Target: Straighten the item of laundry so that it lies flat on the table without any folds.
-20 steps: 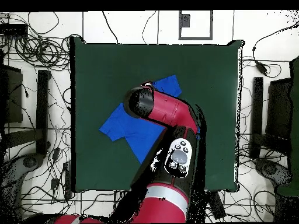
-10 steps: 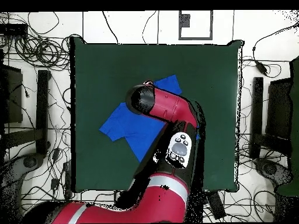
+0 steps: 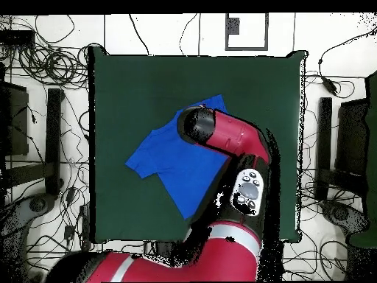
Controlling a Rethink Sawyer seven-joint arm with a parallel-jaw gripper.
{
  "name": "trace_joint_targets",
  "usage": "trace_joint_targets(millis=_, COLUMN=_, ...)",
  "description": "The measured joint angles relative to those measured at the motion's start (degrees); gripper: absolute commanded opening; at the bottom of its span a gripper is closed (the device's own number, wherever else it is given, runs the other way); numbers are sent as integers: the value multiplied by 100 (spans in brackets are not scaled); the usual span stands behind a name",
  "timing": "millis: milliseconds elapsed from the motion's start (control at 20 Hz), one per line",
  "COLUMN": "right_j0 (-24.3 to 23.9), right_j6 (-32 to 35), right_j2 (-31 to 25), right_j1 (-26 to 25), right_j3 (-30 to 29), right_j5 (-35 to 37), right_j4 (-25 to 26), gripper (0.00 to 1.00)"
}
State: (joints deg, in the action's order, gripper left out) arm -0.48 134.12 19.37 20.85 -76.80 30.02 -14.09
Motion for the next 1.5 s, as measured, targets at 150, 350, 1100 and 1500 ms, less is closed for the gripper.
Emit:
trace_joint_targets(millis=150, right_j0=-272, right_j6=0, right_j2=-13, right_j1=204, right_j3=-2, right_j5=154, right_j4=200, gripper=100)
trace_joint_targets(millis=350, right_j0=-535, right_j6=0, right_j2=-15, right_j1=406, right_j3=12, right_j5=264, right_j4=348, gripper=100)
trace_joint_targets(millis=1100, right_j0=-716, right_j6=0, right_j2=-219, right_j1=433, right_j3=281, right_j5=294, right_j4=648, gripper=100)
trace_joint_targets(millis=1500, right_j0=-769, right_j6=0, right_j2=-454, right_j1=433, right_j3=281, right_j5=191, right_j4=648, gripper=100)
